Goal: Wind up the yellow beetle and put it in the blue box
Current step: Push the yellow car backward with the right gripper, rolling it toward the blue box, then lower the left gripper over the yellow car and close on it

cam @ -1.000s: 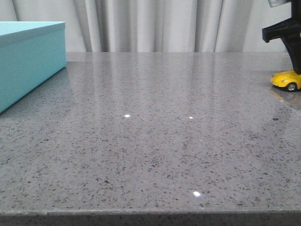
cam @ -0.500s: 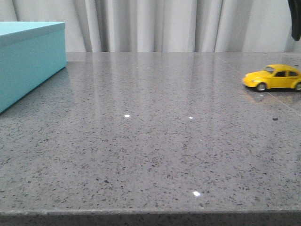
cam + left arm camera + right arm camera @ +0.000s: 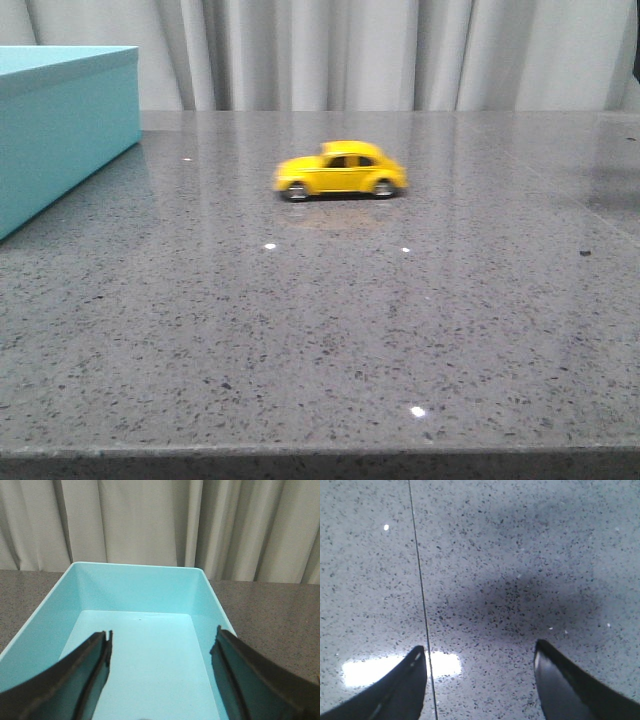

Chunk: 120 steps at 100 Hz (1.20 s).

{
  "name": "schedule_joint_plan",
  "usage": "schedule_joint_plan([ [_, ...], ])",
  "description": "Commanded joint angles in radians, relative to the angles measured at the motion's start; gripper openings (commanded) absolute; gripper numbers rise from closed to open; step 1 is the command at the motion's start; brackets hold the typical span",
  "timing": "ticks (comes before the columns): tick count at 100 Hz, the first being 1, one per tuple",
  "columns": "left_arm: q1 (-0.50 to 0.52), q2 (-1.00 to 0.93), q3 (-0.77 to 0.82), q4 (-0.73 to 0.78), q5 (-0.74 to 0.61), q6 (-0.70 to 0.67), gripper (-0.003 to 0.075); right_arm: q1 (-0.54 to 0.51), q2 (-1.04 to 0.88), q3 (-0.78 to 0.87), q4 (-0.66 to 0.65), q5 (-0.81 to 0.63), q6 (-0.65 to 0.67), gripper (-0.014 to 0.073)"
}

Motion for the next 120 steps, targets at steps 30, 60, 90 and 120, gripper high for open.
schedule_joint_plan([
  [30,-0.004,0.009,-0.035,-0.009,-0.088,0.002,0.0419,-0.002,-0.042,-0.021,0.003,-0.055,-0.008,0.0468],
  [60,-0.006,0.094,-0.121,-0.002,0.008,0.023,0.0419,-0.002,-0.042,-0.021,0.003,-0.054,-0.009,0.0468],
  [90,-0.126,0.362,-0.405,-0.002,0.254,0.303,0.0420,-0.002,-0.042,-0.021,0.003,-0.048,-0.010,0.0468],
  [120,-0.324,0.672,-0.733,-0.002,0.504,0.625,0.0435,-0.002,-0.042,-0.021,0.003,-0.043,-0.019,0.0468],
])
